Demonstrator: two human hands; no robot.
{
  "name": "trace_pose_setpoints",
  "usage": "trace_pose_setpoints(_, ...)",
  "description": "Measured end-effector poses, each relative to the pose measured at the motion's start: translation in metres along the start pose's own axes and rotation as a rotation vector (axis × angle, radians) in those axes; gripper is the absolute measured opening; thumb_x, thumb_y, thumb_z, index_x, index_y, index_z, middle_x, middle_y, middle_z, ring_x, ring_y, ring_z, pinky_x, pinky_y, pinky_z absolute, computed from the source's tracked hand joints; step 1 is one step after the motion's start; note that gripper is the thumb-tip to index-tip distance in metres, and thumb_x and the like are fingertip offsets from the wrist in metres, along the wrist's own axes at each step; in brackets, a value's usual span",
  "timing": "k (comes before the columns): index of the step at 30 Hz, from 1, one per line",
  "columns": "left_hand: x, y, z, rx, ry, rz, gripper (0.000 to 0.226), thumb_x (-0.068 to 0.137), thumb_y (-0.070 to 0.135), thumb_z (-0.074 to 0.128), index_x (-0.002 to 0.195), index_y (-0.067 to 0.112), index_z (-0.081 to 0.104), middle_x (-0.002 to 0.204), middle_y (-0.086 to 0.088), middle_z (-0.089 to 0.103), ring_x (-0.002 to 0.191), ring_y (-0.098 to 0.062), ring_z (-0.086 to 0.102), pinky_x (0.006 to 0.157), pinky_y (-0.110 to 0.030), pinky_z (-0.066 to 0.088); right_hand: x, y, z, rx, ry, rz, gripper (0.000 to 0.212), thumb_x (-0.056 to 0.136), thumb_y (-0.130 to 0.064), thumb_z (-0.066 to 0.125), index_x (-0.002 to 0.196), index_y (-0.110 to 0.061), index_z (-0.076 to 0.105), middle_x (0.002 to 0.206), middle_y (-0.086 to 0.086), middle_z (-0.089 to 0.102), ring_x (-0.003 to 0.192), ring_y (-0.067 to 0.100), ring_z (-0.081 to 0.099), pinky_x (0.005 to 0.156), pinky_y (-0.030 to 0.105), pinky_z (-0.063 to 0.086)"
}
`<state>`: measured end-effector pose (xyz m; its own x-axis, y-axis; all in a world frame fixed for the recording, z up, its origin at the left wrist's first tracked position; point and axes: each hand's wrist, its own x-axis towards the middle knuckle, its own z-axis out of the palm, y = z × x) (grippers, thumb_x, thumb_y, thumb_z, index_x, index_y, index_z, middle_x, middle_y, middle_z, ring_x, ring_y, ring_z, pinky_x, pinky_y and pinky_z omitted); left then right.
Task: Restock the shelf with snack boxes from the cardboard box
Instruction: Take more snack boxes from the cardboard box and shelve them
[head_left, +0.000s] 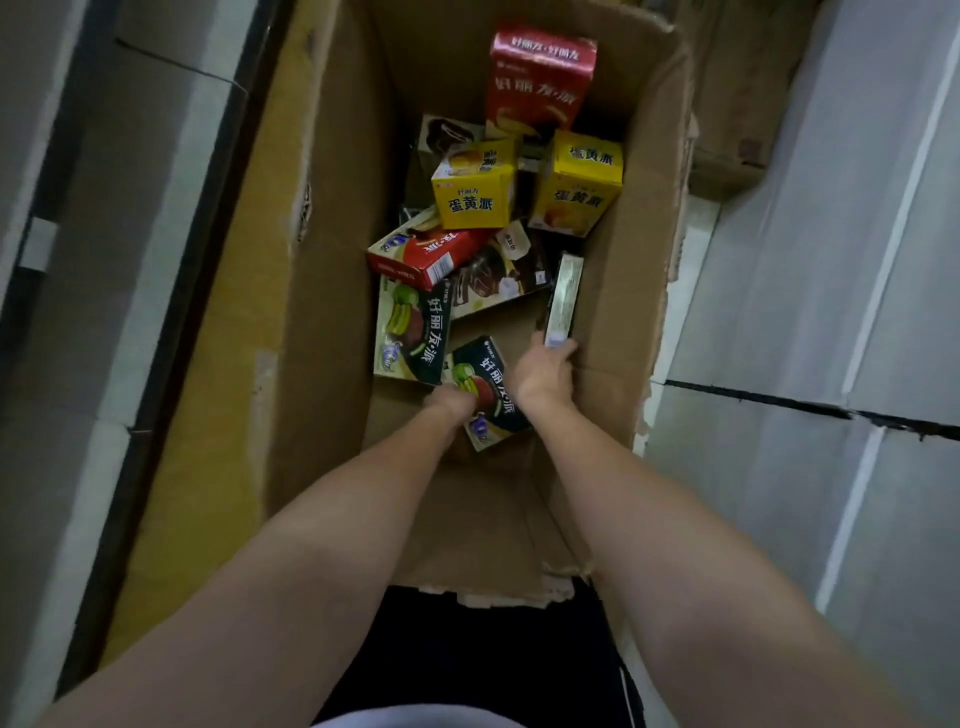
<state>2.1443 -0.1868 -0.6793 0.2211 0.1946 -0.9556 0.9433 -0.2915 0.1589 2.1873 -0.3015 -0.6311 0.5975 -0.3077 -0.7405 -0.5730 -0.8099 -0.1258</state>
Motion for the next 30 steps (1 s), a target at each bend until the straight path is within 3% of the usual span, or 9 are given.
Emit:
trace_pose_setpoints(4, 0.009, -0.002, 0.011, -0.07, -0.005, 0.008, 0.036, 0.095, 0.021, 0.054, 0.131, 0.018, 0.058, 0.14, -0.01, 0.047, 0.123, -0.032, 0.052, 0.104, -0.036, 0.045, 0.008, 0.001, 0.001, -0.125, 0.003, -0.041, 0.054, 0.094, -0.026, 0.059, 0.143, -0.017, 0.037, 0.15, 0.024, 0.011, 0.119, 0.04, 0.05, 0.097, 0.041, 0.046)
trace_pose_setpoints(9, 0.028, 0.002, 0.025, -0.172, 0.014, 0.049, 0.019, 0.092, 0.022, 0.058, 0.108, 0.024, 0.069, 0.135, -0.011, 0.05, 0.108, -0.027, 0.057, 0.081, -0.029, 0.048, 0.015, 0.003, -0.007, -0.167, -0.036, -0.05, 0.057, 0.092, -0.037, 0.064, 0.139, -0.015, 0.043, 0.148, 0.02, 0.016, 0.119, 0.036, 0.05, 0.096, 0.039, 0.046)
trace_pose_setpoints(13, 0.027, 0.009, 0.028, -0.242, 0.009, 0.043, 0.012, 0.09, 0.021, 0.061, 0.088, 0.032, 0.064, 0.132, -0.009, 0.05, 0.108, -0.028, 0.055, 0.082, -0.034, 0.053, 0.017, 0.005, -0.003, -0.16, -0.091, -0.033, 0.067, 0.088, -0.053, 0.066, 0.137, -0.012, 0.048, 0.148, 0.018, 0.024, 0.124, 0.036, 0.047, 0.1, 0.043, 0.047)
trace_pose_setpoints(15, 0.017, 0.013, 0.025, -0.253, -0.005, 0.046, 0.012, 0.091, 0.019, 0.062, 0.095, 0.029, 0.067, 0.133, -0.008, 0.048, 0.109, -0.027, 0.054, 0.072, -0.031, 0.048, 0.015, 0.009, -0.001, -0.135, -0.084, -0.046, 0.065, 0.088, -0.054, 0.066, 0.135, -0.012, 0.049, 0.143, 0.016, 0.027, 0.121, 0.035, 0.049, 0.1, 0.043, 0.048)
trace_pose_setpoints(17, 0.012, 0.015, 0.023, -0.253, -0.043, 0.043, 0.016, 0.093, 0.019, 0.062, 0.106, 0.024, 0.069, 0.132, -0.005, 0.049, 0.104, -0.021, 0.052, 0.075, -0.031, 0.042, 0.013, 0.014, -0.002, -0.111, -0.071, -0.065, 0.061, 0.088, -0.052, 0.065, 0.132, -0.012, 0.051, 0.138, 0.014, 0.03, 0.117, 0.034, 0.051, 0.1, 0.043, 0.048)
trace_pose_setpoints(20, 0.004, 0.017, 0.015, -0.235, -0.086, 0.087, 0.024, 0.096, 0.014, 0.059, 0.12, 0.015, 0.067, 0.114, 0.0, 0.054, 0.086, -0.012, 0.049, 0.074, -0.028, 0.038, 0.01, 0.014, -0.004, -0.109, -0.054, -0.069, 0.058, 0.09, -0.05, 0.064, 0.131, -0.011, 0.052, 0.137, 0.014, 0.029, 0.117, 0.033, 0.051, 0.099, 0.042, 0.047)
trace_pose_setpoints(22, 0.007, 0.017, 0.014, -0.171, -0.065, 0.136, 0.019, 0.095, 0.015, 0.061, 0.11, 0.021, 0.072, 0.116, 0.0, 0.059, 0.095, -0.015, 0.055, 0.083, -0.029, 0.047, 0.006, 0.012, -0.006, -0.116, -0.043, -0.065, 0.055, 0.092, -0.047, 0.062, 0.131, -0.01, 0.052, 0.137, 0.014, 0.03, 0.116, 0.032, 0.051, 0.097, 0.042, 0.047)
trace_pose_setpoints(25, -0.003, 0.02, 0.011, 0.042, 0.045, 0.242, 0.017, 0.092, 0.02, 0.062, 0.084, 0.032, 0.072, 0.128, -0.007, 0.056, 0.114, -0.03, 0.056, 0.1, -0.043, 0.051, -0.003, 0.01, -0.013, -0.111, -0.044, -0.072, 0.05, 0.094, -0.043, 0.06, 0.13, -0.009, 0.054, 0.135, 0.015, 0.033, 0.114, 0.034, 0.052, 0.096, 0.042, 0.047)
trace_pose_setpoints(30, -0.035, 0.021, -0.007, 0.324, 0.18, 0.386, 0.025, 0.096, 0.01, 0.055, 0.112, 0.02, 0.071, 0.131, -0.012, 0.039, 0.113, -0.034, 0.054, 0.102, -0.034, 0.045, -0.03, 0.002, -0.034, -0.089, -0.062, -0.094, 0.052, 0.094, -0.043, 0.058, 0.131, -0.006, 0.055, 0.133, 0.017, 0.039, 0.112, 0.036, 0.055, 0.09, 0.039, 0.047)
